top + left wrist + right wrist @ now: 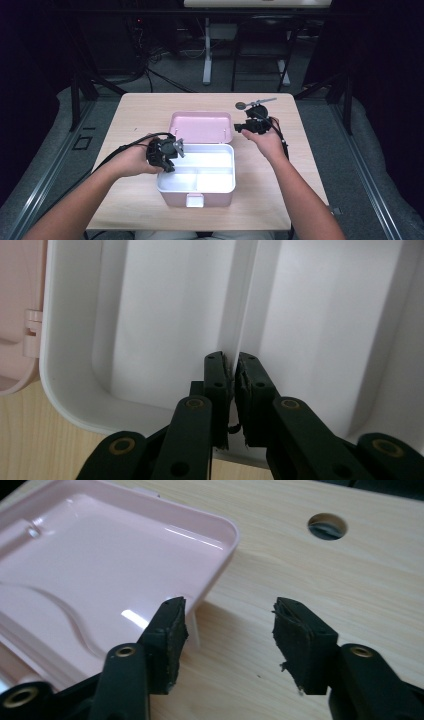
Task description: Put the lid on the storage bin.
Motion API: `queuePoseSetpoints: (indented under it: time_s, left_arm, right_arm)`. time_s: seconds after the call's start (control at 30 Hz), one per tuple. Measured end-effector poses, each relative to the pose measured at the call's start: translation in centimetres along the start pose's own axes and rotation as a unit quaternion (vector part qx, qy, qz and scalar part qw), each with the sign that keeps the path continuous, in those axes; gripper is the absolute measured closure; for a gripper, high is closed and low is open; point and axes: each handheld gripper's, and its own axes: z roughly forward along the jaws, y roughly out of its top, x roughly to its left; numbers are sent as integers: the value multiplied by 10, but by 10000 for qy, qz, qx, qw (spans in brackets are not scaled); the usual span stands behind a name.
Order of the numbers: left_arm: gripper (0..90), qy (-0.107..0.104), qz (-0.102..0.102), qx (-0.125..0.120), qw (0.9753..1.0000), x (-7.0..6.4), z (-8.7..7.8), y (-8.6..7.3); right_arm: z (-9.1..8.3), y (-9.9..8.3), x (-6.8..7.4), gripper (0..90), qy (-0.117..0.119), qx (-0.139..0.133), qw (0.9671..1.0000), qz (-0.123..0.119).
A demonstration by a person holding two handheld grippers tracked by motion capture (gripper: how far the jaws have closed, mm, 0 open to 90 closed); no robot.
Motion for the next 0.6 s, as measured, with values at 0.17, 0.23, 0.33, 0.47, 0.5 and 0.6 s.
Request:
queuePoseSetpoints:
  time_s: [0.17,0.23,0.33,0.47,0.5,0.6]
  left_arm:
    - [841,8,-16,-21,10000,0,1,1]
    - [841,11,-17,-10,10000,-1,1,1]
    - [841,6,-18,-4,10000,-1,1,1]
    - [842,17,-7,9,10000,-1,0,1]
    - [842,18,-12,10,10000,-1,1,1]
    - [841,25,-7,3,10000,-1,1,1]
  right_arm:
    - [19,15,-3,537,-98,117,9995,289]
    - [31,19,-5,551,60,175,9984,529]
    - [48,25,-4,585,123,354,9964,758]
    - [64,29,-1,617,38,576,9941,923]
    - [66,29,0,624,41,622,9930,999]
    - [73,29,-2,641,25,700,9904,1194]
